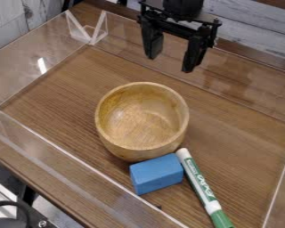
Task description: Put the green marker in the brown bowl
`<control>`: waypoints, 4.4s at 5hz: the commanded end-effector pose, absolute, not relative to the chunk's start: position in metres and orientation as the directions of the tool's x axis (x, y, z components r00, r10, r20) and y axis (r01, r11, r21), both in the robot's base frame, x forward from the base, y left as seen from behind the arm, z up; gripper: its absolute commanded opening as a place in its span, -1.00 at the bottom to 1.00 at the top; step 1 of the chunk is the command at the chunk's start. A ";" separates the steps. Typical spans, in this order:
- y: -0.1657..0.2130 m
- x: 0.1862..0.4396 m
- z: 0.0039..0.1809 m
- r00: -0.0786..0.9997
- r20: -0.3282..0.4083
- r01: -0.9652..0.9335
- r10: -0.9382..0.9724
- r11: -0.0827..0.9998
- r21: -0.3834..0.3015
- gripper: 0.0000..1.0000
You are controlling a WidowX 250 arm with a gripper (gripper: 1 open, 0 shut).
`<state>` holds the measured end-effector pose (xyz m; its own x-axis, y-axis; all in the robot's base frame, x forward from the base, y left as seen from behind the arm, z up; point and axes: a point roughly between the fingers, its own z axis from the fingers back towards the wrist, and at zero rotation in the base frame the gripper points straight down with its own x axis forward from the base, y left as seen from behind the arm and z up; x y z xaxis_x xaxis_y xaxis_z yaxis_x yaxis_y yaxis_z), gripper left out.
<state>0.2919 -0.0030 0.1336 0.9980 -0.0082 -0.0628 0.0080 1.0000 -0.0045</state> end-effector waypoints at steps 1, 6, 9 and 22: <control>-0.018 0.279 0.132 0.998 -0.060 -0.028 0.028 1.000 -0.002 1.00; -0.141 0.209 0.094 0.969 0.039 -0.242 0.244 0.968 -0.060 1.00; -0.146 0.200 0.055 0.947 0.062 -0.307 0.316 0.944 -0.120 1.00; -0.134 0.206 0.040 0.936 0.010 -0.349 0.351 0.933 -0.090 -1.00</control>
<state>0.1956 -0.1298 0.0287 0.9376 0.3468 -0.0232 -0.3476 0.9363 -0.0508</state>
